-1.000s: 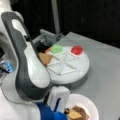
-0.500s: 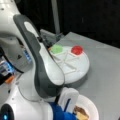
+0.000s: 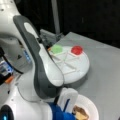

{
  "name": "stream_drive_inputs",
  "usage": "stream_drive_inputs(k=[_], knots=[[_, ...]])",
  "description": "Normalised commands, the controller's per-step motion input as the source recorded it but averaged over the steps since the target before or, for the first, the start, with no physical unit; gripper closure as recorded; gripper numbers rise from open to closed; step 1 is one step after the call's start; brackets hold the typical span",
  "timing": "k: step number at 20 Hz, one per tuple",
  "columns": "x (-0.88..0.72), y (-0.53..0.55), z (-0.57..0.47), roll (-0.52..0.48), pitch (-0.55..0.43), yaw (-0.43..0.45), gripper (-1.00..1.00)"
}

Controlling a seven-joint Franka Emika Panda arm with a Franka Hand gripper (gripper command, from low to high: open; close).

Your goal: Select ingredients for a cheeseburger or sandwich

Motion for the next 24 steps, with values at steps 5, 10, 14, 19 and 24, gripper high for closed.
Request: stream_drive_inputs(k=[5, 10, 14, 19, 24], knots=[[-0.29, 0.22, 0.07, -0.126, 0.085, 0.028, 1.0], [-0.24, 0.2, 0.03, -0.126, 0.026, -0.031, 1.0], [-0.18, 0.2, -0.02, -0.128, -0.011, -0.067, 1.0], [-0.12, 0.17, -0.05, -0.126, -0.035, -0.068, 1.0], [-0.09, 0.15, -0.07, -0.134, -0.034, -0.071, 1.0]])
